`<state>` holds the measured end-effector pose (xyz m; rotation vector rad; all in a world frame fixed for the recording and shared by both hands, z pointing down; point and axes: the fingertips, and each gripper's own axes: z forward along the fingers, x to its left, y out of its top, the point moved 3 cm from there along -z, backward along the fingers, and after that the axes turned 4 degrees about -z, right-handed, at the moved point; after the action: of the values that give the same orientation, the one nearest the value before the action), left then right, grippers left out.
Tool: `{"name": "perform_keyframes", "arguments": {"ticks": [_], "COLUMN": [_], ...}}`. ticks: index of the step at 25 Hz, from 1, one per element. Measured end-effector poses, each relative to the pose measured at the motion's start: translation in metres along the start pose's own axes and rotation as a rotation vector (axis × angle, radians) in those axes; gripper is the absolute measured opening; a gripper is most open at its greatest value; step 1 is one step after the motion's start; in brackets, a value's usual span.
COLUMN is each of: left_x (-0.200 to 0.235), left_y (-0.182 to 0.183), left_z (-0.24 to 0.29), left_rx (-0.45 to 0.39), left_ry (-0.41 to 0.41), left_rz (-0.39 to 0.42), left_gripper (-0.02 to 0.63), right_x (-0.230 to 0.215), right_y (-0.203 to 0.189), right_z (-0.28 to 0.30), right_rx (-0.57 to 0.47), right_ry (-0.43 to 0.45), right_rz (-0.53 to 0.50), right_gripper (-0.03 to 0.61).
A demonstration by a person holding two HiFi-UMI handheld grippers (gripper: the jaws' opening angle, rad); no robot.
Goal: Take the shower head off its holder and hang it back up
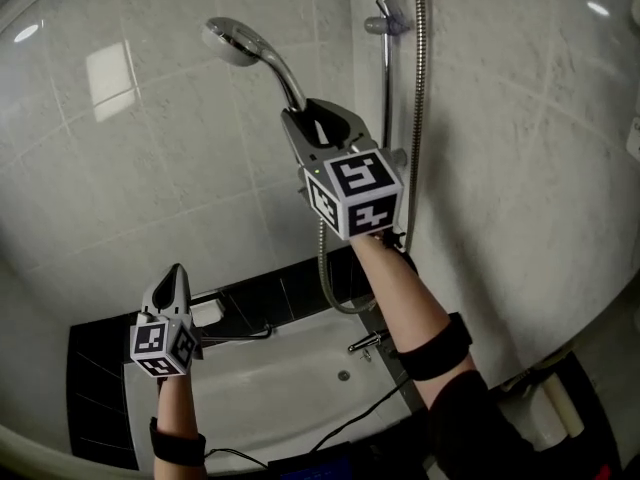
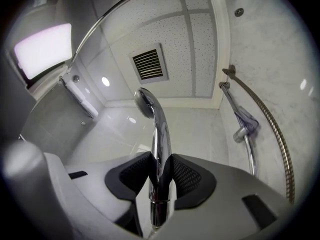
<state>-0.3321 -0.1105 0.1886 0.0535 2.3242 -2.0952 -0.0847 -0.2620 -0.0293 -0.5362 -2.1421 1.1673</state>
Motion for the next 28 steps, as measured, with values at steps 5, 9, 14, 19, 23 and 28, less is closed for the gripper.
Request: {"name": "perform_keyframes", "arguments": {"ticks": [5, 9, 14, 19, 23, 28], "left_x": [-0.001, -0.005, -0.012, -0.016, -0.026, -0.035], "left_y": [-0.021, -0.049, -0.088, -0.121, -0.163, -0.226], "left_z": [-0.014, -0.030, -0.048, -0.055, -0.067, -0.075], "left_rx": [0.026, 0.065, 0.131, 0.174, 0.247, 0.331], "left_ry": [0.008, 0.016, 0.027, 0.030, 0.033, 0.033], "left_rz": [-0.016, -0.037, -0.059, -0.074, -0.102, -0.123], "left_gripper": [0.000, 0.000, 0.000, 0.000, 0.000, 0.000], "right_x": [0.030, 0.057, 0.092, 0.128, 0.162, 0.199], "right_y": [-0.056, -0.115, -0.190, -0.267, -0.331, -0.418], "right_z": [-0.035, -0.068, -0.116, -0.154, -0.191, -0.234], "right_rx": [0.069, 0.154, 0.282, 0.425, 0.564, 0.733], "right_ry": [0.028, 0.046, 0.059, 0.091, 0.112, 0.132], "right_rz": [0.119, 0.245, 0.358, 0.392, 0.443, 0.471], "right_gripper": [0.140, 0.140, 0.140, 0.140, 0.141, 0.141]}}
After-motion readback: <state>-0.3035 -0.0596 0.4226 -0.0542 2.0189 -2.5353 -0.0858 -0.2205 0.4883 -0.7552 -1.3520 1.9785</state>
